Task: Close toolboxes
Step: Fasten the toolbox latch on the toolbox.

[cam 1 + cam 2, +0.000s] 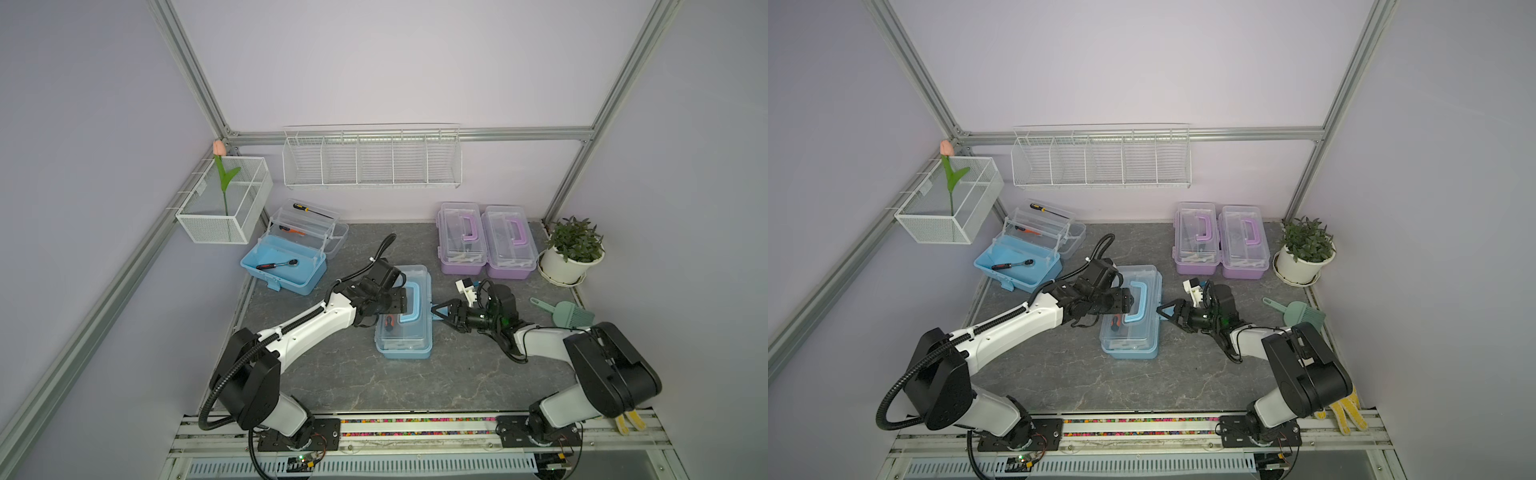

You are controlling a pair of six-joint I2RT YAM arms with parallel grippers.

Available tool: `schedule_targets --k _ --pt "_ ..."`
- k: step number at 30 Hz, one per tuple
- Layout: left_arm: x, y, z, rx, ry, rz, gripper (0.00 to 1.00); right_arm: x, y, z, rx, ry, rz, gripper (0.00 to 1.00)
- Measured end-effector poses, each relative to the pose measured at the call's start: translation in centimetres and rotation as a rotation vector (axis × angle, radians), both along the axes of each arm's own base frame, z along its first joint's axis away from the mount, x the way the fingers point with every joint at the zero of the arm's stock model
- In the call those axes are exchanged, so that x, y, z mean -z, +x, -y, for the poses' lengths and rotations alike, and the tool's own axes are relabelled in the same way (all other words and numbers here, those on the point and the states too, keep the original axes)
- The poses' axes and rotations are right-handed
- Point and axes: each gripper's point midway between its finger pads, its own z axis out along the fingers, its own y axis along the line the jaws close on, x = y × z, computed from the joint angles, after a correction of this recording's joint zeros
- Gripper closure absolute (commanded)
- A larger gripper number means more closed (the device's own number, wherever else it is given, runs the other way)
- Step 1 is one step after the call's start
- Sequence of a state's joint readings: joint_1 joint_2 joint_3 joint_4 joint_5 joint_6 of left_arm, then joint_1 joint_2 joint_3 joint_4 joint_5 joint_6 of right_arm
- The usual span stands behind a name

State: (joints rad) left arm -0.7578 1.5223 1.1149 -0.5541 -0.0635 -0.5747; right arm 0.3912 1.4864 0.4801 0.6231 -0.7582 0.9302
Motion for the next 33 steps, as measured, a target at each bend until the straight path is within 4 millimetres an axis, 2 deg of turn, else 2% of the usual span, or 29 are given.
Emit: schedule_targets --k 5,11,15,22,25,30,33 --pt "0.0 -0.1 0.3 0.006 0.014 0.008 0.27 -1.3 0.3 0.2 0.002 -0.036 0.053 0.2" --pt "0.1 -0.1 0.5 0.011 0.019 0.008 0.15 -0.5 0.2 0.3 -0.001 -0.061 0.031 0.27" --pt "0.9 -0.8 1.4 0.032 0.014 -0.022 0.07 -0.2 0.2 0.3 0.001 -0.061 0.016 0.27" --pt "0.9 -1.0 1.6 0.039 0.013 -0.026 0.05 -0.1 0.0 0.4 0.002 -0.071 0.009 0.29" --pt "0.9 -1.0 1.6 0.04 0.013 -0.026 0.05 0.0 -0.1 0.4 0.001 -0.075 0.005 0.36" --pt "0.9 -1.0 1.6 0.039 0.012 -0.026 0.06 0.0 0.0 0.5 0.006 -0.08 0.004 0.38" --pt "0.9 -1.0 1.6 0.039 0.012 -0.026 0.06 -0.2 0.1 0.6 0.012 -0.081 0.014 0.43"
